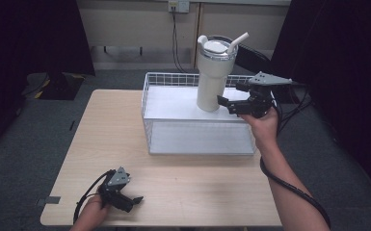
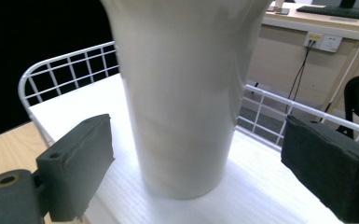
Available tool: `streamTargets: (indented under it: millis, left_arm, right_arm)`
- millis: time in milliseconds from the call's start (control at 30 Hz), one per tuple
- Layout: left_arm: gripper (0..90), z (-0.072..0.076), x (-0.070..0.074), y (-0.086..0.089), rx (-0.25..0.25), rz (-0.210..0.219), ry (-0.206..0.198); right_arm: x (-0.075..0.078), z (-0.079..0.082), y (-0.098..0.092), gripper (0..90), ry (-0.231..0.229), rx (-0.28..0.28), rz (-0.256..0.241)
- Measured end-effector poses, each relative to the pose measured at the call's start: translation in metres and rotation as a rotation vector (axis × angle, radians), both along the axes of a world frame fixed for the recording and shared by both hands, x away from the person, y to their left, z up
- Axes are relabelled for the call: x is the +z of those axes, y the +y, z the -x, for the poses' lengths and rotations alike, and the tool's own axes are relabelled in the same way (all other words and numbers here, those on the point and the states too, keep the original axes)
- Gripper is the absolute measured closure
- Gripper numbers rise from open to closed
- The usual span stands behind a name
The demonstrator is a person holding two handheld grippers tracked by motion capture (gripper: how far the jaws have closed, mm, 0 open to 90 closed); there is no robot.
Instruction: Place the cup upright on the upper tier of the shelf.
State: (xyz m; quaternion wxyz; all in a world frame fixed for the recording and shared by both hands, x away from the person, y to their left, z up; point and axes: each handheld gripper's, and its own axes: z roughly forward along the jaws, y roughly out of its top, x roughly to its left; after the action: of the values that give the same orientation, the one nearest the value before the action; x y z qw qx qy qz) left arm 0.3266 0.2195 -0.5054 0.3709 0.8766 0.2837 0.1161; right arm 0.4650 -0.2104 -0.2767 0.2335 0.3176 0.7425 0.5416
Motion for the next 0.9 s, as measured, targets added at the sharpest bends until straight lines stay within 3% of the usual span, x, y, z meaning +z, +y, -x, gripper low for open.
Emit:
streamTargets:
  millis: [667, 900]
  left_arm:
    - [0.0, 0.0, 0.0, 0.0, 0.0, 0.0, 0.0]
    - [0.0, 0.0, 0.0, 0.0, 0.002, 0.003, 0.004]
  right_arm:
    - [-0.006, 0.031, -0.008, 8.7, 0.002, 0.087, 0.016]
    - [-0.017, 0.042, -0.011, 8.7, 0.002, 0.121, 0.057]
